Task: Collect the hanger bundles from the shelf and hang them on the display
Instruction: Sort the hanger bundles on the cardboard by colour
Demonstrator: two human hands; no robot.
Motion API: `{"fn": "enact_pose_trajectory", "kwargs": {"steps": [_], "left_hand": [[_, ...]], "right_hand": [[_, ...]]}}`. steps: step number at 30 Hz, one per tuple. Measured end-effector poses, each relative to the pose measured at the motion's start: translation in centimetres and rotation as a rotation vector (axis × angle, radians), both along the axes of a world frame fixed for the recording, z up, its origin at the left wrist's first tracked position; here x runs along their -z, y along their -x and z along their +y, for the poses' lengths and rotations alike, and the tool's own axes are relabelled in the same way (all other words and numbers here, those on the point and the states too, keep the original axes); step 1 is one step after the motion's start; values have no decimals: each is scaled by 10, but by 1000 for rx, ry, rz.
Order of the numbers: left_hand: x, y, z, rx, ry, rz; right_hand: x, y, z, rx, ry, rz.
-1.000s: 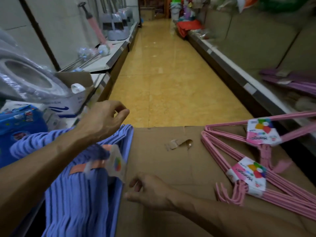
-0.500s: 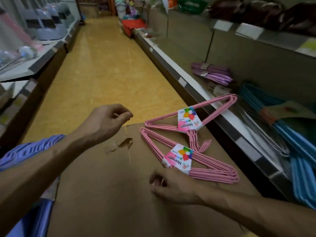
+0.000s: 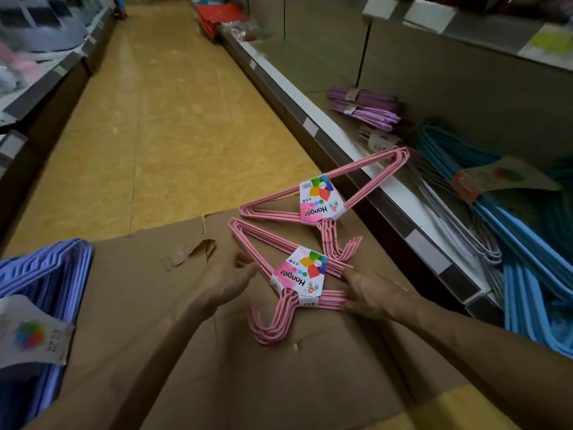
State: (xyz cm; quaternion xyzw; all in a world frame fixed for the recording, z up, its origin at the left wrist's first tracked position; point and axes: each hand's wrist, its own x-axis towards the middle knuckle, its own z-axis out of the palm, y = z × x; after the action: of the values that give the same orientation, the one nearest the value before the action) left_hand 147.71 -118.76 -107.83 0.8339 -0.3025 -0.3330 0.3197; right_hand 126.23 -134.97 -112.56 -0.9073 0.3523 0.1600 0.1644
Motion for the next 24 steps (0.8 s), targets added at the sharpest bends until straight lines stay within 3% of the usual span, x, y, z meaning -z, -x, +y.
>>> {"fn": "enact_pose_trajectory", "kwargs": {"steps": [6,17,24], "left_hand": [[30,1,5,-58,-141,105],[22,-12,10,-59,-87,68],[-5,-32,23,-63,4,-7]], "right_hand": [[23,-3,3,-82,9,66],[5,-7,18,-193,21,35],[-8,-15,37,-44,-259,-155]]}}
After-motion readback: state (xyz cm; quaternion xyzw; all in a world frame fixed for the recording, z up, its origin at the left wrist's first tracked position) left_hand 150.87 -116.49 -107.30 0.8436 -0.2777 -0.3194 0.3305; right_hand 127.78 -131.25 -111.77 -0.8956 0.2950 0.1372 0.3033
